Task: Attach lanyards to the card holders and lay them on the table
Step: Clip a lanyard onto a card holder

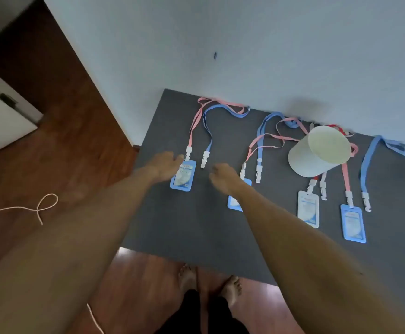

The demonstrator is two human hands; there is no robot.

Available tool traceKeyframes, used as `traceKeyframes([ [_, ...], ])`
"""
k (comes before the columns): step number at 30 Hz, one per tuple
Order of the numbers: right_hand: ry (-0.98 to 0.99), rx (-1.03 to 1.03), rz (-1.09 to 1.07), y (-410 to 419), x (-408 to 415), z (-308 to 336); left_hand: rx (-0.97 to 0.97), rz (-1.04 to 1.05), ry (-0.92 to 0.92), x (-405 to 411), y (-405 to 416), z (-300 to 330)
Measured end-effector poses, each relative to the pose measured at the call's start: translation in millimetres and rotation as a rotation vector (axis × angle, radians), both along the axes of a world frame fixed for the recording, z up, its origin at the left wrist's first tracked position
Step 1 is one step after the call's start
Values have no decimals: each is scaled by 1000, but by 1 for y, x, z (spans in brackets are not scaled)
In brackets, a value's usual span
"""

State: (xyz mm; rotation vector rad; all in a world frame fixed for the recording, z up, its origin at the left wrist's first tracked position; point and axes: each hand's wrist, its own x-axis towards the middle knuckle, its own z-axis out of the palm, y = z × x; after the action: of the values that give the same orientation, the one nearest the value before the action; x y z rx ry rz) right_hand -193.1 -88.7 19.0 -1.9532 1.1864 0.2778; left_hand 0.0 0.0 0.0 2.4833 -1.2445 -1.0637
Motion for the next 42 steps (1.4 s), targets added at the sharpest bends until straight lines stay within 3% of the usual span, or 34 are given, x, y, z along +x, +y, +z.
traceKeyframes([
  [6, -60, 159, -121, 12, 19, -23, 35, 79, 2, -3, 13, -14],
  [13, -115, 254, -305, 17, 40, -45, -56, 202, 40, -7, 19, -30],
  [21, -223, 488, -648, 19, 43, -38, -70, 575, 510, -5, 21, -23],
  [34, -561, 562, -592, -16, 33, 28, -275, 612, 848, -5, 13, 51],
  [42, -623, 483, -524, -30, 25, 67, -375, 624, 898, -14, 4, 88],
])
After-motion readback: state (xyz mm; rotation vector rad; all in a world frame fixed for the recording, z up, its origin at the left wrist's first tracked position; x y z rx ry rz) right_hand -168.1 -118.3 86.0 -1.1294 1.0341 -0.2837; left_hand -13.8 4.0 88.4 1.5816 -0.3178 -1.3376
